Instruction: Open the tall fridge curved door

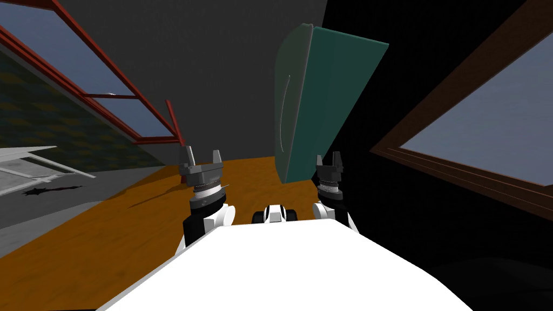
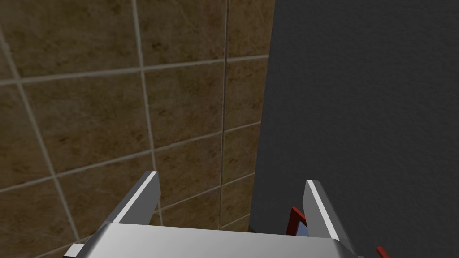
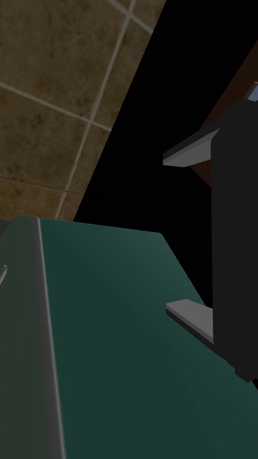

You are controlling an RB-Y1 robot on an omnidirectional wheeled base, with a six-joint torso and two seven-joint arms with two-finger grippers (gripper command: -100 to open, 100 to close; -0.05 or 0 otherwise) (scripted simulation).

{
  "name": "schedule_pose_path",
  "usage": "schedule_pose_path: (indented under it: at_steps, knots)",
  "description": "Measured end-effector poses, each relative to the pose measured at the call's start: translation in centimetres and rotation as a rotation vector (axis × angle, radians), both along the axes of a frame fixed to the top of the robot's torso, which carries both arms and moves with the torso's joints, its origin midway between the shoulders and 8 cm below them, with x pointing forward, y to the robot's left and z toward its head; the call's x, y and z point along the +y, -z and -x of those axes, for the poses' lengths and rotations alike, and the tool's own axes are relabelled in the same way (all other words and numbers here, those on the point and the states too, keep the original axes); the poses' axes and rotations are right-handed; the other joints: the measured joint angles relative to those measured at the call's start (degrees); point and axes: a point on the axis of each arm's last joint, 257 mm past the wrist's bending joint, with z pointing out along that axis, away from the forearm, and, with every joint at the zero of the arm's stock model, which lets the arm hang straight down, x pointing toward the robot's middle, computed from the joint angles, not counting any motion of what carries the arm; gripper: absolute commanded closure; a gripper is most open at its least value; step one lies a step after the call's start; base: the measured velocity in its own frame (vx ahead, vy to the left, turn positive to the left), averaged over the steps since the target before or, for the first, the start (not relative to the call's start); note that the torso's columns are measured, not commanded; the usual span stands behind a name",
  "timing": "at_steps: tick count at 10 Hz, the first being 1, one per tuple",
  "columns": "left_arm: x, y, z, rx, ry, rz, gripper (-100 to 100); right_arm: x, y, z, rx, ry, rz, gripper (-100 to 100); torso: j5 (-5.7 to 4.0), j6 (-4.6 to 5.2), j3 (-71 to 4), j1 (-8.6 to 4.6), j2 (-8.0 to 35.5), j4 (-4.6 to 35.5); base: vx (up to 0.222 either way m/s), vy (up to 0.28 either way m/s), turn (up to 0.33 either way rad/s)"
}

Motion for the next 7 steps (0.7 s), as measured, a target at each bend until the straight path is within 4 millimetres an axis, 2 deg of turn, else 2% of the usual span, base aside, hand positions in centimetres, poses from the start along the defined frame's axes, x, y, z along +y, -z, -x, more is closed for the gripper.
schedule_pose_path:
  at_steps: [7]
  knots:
    - [0.0,0.0,0.0,0.000,0.000,0.000,0,3.5,1.1,-1.2,0.025,0.038,0.223,-100,-0.04,0.00,-1.3,-0.10,0.9,0.8,0.077,0.029,-0.090]
